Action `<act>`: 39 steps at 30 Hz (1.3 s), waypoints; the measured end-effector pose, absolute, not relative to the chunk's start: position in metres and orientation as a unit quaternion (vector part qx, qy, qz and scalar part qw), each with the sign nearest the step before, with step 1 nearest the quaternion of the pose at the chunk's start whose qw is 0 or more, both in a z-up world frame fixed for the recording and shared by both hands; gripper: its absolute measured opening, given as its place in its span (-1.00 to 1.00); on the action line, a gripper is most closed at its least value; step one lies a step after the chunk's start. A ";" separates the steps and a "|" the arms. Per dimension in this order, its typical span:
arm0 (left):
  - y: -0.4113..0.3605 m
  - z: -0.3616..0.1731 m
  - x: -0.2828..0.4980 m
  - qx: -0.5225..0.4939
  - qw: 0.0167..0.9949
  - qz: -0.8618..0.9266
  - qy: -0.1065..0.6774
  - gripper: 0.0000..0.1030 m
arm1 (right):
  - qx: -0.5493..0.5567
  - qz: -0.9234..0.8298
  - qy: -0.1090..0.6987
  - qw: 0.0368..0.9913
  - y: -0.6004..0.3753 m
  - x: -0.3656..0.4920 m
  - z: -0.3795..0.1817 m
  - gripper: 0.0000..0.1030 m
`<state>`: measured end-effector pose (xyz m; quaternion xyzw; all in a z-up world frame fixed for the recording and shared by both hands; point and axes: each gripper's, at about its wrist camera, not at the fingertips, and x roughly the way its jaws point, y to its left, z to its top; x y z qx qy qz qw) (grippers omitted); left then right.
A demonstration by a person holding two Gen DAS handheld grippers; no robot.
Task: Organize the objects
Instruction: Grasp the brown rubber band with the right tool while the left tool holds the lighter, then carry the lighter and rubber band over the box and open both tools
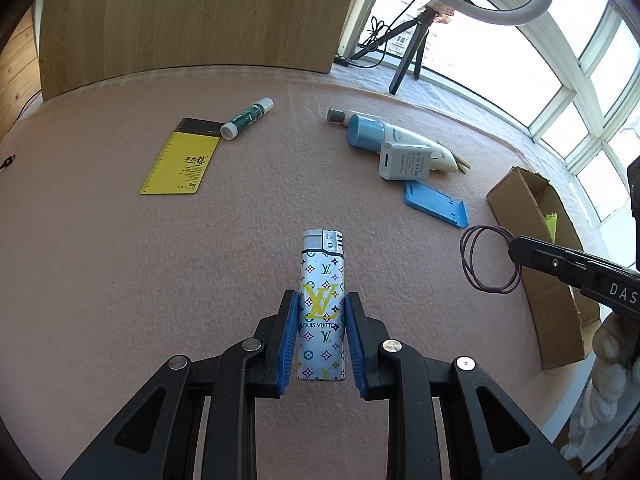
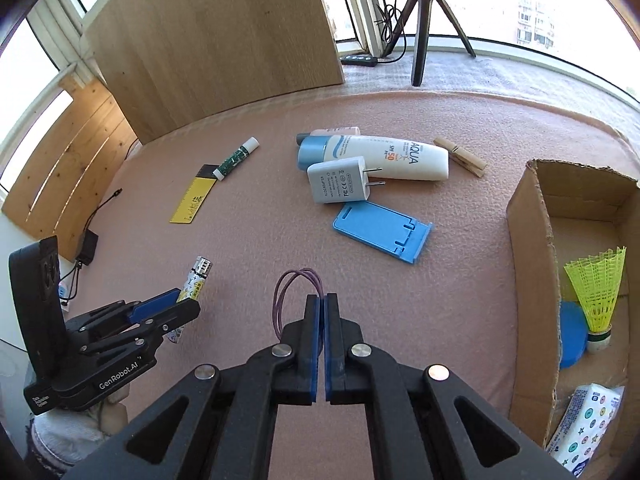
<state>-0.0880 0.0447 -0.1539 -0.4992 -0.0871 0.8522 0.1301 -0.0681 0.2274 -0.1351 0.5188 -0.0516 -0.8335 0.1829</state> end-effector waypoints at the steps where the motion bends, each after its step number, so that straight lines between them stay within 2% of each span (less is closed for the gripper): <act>1: 0.049 -0.150 -0.088 -0.497 0.135 0.853 -0.087 -0.51 | 0.514 -0.837 -0.056 0.181 0.235 -0.064 -0.130 -0.97; 10: 0.118 -0.116 -0.087 -0.475 0.199 0.856 -0.055 -0.51 | 0.474 -0.869 -0.078 0.120 0.320 -0.029 -0.096 -0.97; 21: 0.235 -0.089 -0.084 -0.460 0.293 0.838 0.002 -0.51 | 0.453 -0.882 -0.130 0.017 0.428 0.011 -0.093 -0.97; 29: 0.299 -0.089 -0.072 -0.459 0.340 0.820 0.037 -0.51 | 0.451 -0.880 -0.151 -0.013 0.462 0.026 -0.099 -0.97; 36: 0.326 -0.091 -0.067 -0.462 0.349 0.814 0.052 -0.50 | 0.450 -0.878 -0.160 -0.025 0.476 0.032 -0.103 -0.97; 38: 0.326 -0.090 -0.067 -0.464 0.347 0.814 0.047 -0.22 | 0.447 -0.879 -0.165 -0.027 0.480 0.034 -0.103 -0.94; 39: 0.324 -0.089 -0.067 -0.462 0.345 0.816 0.044 -0.15 | 0.447 -0.878 -0.169 -0.030 0.482 0.034 -0.103 -0.93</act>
